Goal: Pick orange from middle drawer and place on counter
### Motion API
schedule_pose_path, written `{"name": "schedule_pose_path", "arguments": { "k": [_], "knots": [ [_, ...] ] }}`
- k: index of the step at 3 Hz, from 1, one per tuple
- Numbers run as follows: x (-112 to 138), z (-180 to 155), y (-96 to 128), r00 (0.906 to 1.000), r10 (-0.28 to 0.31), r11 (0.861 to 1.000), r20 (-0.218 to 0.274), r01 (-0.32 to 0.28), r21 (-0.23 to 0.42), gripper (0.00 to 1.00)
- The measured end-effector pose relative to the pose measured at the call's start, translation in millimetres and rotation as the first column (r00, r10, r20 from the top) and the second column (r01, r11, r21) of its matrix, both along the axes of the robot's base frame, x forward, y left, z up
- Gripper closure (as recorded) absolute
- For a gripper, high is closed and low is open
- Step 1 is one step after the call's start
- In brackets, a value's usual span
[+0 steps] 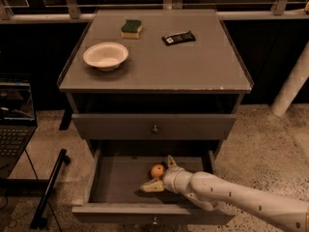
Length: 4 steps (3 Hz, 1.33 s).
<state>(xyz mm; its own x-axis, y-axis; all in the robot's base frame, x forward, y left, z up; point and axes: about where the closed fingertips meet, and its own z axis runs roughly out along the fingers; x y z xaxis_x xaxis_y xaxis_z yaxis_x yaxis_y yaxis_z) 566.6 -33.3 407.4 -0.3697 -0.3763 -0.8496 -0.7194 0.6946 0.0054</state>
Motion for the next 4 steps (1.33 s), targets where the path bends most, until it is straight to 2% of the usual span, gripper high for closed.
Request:
{"name": "schedule_pose_path", "arguments": {
  "k": [1,2,4],
  "knots": [
    [1,-17,-1,0.9998,0.002,1.0,-0.022,-0.002,-0.023,0.0],
    [7,-27,1,0.9995,0.005,1.0,-0.031,-0.006,-0.025,0.17],
    [8,-30,1,0.9994,0.006,1.0,-0.034,-0.007,-0.026,0.66]
  ]
}}
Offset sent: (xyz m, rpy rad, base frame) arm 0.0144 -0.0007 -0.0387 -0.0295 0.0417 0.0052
